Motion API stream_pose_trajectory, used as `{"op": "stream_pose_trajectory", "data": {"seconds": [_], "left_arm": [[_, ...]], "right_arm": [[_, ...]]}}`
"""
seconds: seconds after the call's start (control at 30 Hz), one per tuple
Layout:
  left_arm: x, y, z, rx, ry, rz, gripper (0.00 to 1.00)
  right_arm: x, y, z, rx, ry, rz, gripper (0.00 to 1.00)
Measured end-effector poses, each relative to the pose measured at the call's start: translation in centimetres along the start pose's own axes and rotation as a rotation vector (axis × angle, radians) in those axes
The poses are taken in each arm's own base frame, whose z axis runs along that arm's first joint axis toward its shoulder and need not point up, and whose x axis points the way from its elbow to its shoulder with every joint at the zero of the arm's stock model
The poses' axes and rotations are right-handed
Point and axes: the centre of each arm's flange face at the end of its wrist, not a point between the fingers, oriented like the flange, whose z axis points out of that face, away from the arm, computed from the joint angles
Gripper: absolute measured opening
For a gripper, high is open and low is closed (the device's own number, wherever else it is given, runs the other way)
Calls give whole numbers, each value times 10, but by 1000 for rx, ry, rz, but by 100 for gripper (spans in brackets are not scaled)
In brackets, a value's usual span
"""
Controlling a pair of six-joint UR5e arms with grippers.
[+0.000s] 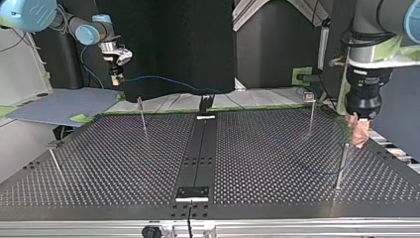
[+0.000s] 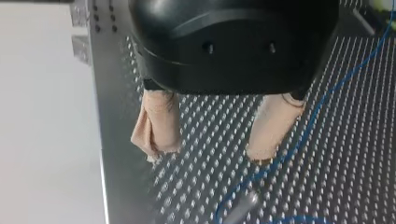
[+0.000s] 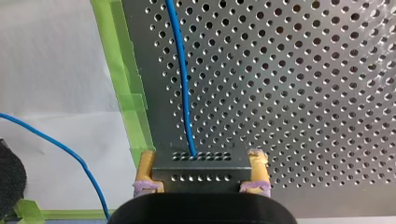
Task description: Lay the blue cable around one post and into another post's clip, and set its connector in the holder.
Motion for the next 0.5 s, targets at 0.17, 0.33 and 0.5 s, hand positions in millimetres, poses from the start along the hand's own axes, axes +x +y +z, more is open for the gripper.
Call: {"op": "stream_pose_trajectory", "data": {"seconds": [0.17,0.33,0.5], "left_arm": [[10,-17,-4,66,-24,0,100],[22,-41,-7,150,-47,-27,100],[42,-69,-2,242,-37,-62,100]], "right_arm": [[0,-1,0,1,-1,-2,0],[-1,-3,0,5,-4,-3,0],[-1,-5,0,7,-7,-4,0]]}}
